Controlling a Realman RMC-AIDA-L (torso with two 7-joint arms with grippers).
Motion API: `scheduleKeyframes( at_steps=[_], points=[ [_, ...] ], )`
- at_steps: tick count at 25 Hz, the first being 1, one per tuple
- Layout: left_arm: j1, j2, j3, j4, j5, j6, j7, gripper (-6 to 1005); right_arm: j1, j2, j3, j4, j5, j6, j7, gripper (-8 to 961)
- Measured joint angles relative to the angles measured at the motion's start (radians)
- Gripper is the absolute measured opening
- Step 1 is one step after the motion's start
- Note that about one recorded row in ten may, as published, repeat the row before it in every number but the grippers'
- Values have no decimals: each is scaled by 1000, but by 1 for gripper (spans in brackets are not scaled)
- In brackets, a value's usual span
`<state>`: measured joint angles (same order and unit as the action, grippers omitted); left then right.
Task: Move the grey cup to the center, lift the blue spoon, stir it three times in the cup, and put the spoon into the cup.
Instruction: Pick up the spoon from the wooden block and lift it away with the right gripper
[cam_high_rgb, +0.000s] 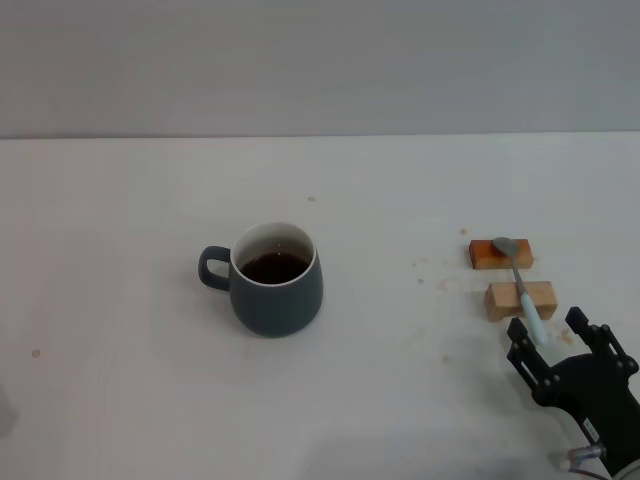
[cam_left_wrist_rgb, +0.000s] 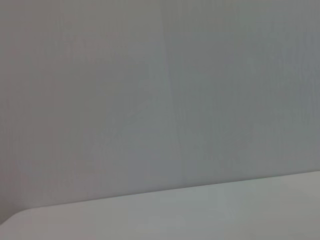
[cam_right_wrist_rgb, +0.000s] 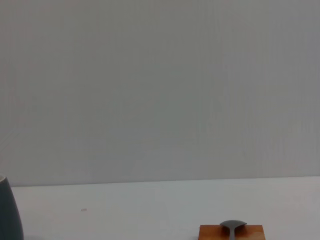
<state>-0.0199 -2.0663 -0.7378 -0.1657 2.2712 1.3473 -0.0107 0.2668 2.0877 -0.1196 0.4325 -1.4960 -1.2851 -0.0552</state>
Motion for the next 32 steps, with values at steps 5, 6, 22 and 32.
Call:
scheduleKeyframes(
  at_steps=[5, 6, 22, 32],
  points=[
    [0, 0, 0, 0, -1, 2, 0, -2, 0, 0, 0, 0, 2, 0, 0, 696],
    [0, 0, 0, 0, -1, 2, 0, -2, 0, 0, 0, 0, 3, 0, 0, 693],
    [1, 1, 0, 0, 0, 3, 0, -2, 10, 0, -3, 0, -2, 26, 0, 679],
    [0, 2, 0, 6, 2, 3, 0, -2, 11, 0, -4, -2, -3, 27, 0, 553]
  ],
)
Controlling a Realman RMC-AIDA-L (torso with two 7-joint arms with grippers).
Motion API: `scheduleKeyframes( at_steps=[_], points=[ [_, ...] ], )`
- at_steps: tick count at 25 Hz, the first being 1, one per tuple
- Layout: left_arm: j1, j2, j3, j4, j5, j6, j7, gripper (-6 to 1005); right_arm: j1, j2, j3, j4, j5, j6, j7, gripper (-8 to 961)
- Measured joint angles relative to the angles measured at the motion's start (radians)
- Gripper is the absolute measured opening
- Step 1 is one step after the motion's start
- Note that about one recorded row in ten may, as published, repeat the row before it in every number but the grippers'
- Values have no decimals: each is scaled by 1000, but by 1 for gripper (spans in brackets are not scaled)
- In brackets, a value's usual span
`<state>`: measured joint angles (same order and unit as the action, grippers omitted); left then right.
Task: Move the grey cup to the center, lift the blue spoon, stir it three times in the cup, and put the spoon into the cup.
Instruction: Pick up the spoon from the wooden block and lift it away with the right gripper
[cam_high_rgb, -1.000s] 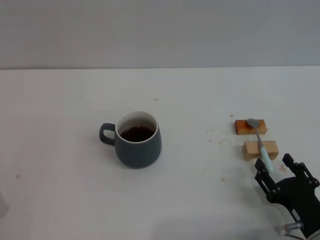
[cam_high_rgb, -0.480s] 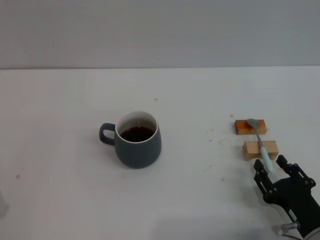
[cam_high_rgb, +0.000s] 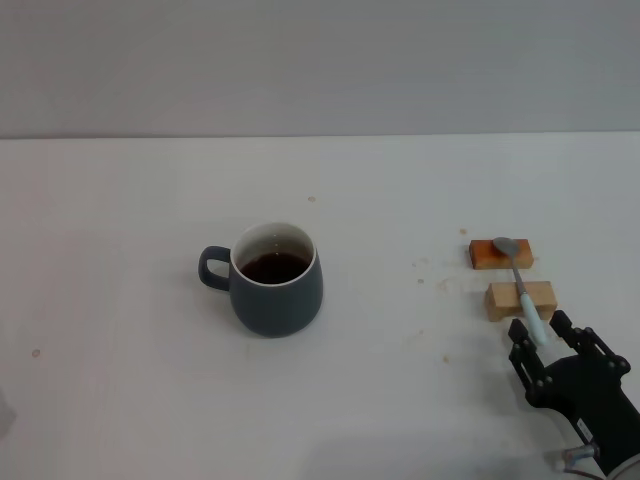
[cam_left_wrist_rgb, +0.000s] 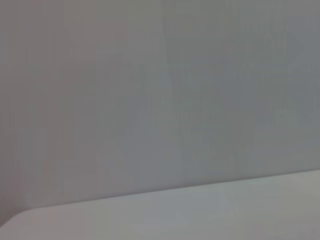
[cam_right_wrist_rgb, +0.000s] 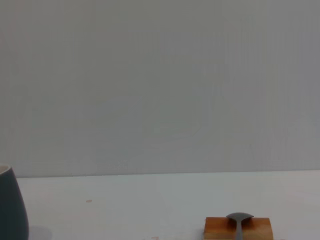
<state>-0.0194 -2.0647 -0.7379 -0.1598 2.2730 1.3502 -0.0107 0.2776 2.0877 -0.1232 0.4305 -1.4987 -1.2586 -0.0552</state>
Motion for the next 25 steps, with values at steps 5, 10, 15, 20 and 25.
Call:
scheduleKeyframes(
  at_steps=[5, 10, 15, 20, 25],
  points=[
    [0, 0, 0, 1, 0, 1, 0, -2, 0, 0, 0, 2, 0, 1, 0, 485],
    [1, 0, 0, 3, 0, 1, 0, -2, 3, -1, -5, 2, 0, 1, 0, 472],
    [1, 0, 0, 4, 0, 1, 0, -2, 6, -1, -6, 0, 0, 7, 0, 450],
    [1, 0, 0, 3, -1, 1, 0, -2, 7, -2, -1, 1, 0, 8, 0, 409],
    [1, 0, 0, 3, -2, 1, 0, -2, 7, -2, -1, 2, 0, 9, 0, 396]
  ],
)
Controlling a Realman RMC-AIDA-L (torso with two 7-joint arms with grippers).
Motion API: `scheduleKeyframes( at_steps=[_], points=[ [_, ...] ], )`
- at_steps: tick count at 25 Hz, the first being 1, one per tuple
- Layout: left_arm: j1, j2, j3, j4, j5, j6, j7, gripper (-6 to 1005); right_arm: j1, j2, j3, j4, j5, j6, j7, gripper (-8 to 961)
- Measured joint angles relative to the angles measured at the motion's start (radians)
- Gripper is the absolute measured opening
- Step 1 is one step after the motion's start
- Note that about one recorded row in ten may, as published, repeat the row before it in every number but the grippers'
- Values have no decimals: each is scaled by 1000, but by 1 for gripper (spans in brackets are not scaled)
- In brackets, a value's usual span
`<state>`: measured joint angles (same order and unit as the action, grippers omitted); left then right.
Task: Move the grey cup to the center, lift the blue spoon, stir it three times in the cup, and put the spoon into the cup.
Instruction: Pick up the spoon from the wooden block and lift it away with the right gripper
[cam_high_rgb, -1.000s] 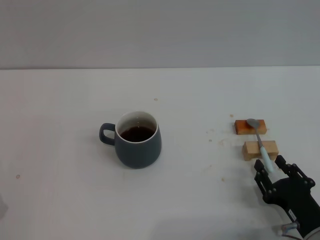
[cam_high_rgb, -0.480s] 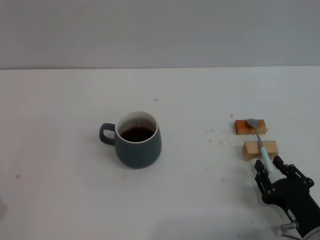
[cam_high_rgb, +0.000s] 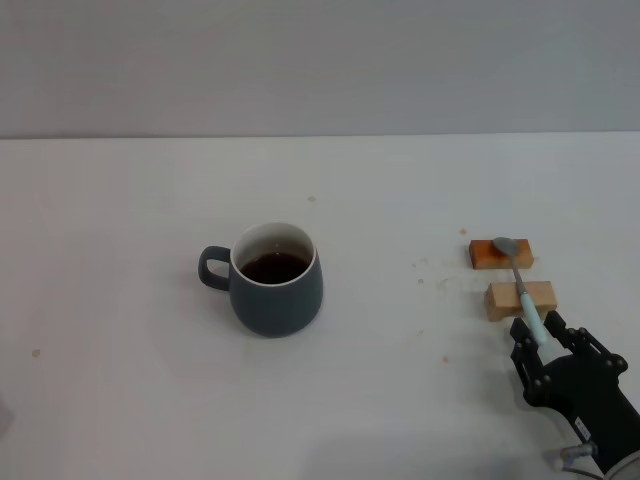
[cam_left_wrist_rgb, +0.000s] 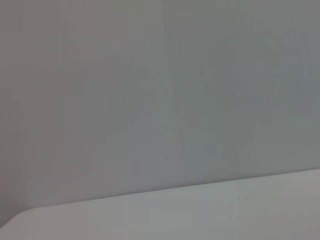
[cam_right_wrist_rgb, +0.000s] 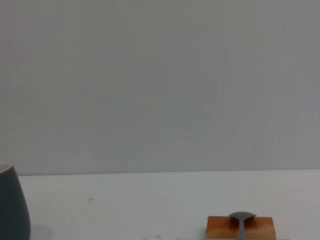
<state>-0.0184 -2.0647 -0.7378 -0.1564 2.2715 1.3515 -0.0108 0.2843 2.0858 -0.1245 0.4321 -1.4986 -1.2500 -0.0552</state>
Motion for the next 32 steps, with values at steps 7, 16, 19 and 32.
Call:
scheduleKeyframes(
  at_steps=[7, 16, 19, 32],
  points=[
    [0, 0, 0, 0, -1, 0, 0, -2, 2, 1, -1, -3, 0, 0, 0, 376],
    [0, 0, 0, 0, -1, 0, 0, -2, 2, 1, -1, -4, 0, 1, 0, 329],
    [0, 0, 0, 0, -1, 0, 0, -2, 2, 0, 1, -4, 0, 2, 0, 312],
    [0, 0, -2, 12, -2, 0, 0, -2, -21, 1, 32, -1, 10, -6, -7, 236]
  ],
)
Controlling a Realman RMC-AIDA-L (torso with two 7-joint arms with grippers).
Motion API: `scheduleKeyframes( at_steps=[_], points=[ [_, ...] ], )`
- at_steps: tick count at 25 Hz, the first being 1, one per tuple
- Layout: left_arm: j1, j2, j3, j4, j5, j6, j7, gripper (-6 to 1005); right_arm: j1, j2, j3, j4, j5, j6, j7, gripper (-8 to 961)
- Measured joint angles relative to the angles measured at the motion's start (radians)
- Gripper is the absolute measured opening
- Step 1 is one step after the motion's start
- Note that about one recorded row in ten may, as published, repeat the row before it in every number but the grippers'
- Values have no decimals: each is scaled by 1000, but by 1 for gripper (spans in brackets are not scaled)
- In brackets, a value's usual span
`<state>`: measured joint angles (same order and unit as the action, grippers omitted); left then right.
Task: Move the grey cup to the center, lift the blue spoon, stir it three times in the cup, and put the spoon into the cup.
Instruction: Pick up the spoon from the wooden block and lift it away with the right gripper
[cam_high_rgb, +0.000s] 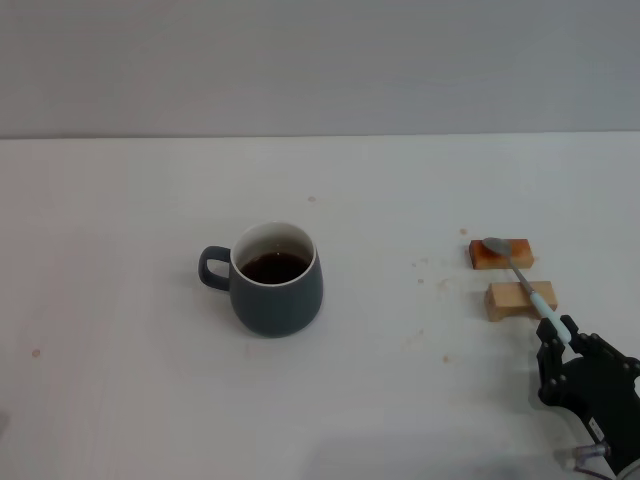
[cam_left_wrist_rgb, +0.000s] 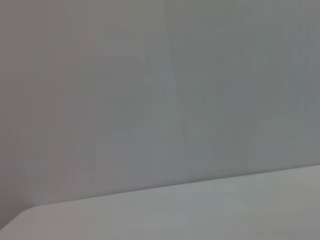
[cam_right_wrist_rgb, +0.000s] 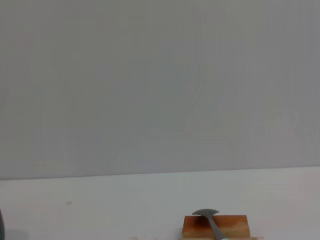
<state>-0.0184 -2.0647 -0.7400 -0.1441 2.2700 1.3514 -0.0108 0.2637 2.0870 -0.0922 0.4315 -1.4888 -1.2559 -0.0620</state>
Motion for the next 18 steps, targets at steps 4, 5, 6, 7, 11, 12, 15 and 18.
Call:
scheduleKeyframes(
  at_steps=[4, 5, 6, 7, 11, 12, 15, 18],
  points=[
    [0, 0, 0, 0, -1, 1, 0, -2, -1, -1, -6, 1, -5, -10, -3, 174],
    [0, 0, 2, 0, -2, 3, 0, -2, -4, -4, -12, 6, -14, -34, -5, 159],
    [0, 0, 2, 0, -2, 3, 0, -2, -4, -4, -12, 6, -14, -34, -5, 159],
    [0, 0, 2, 0, -2, 3, 0, -2, -6, -6, -14, 13, -21, -52, -5, 159],
    [0, 0, 2, 0, -2, 4, 0, -2, 1, -41, -13, 111, -52, -113, -7, 159],
    [-1, -1, 2, 0, -2, 4, 0, -2, 12, -57, -11, 143, -55, -114, -10, 159],
    [-1, -1, 2, 0, -3, 4, 0, -2, 69, -129, -5, 301, -57, -101, -89, 159],
    [-2, -2, 2, 0, -1, -1, 0, -2, 106, -178, 18, 405, -53, -61, -147, 159]
  ],
)
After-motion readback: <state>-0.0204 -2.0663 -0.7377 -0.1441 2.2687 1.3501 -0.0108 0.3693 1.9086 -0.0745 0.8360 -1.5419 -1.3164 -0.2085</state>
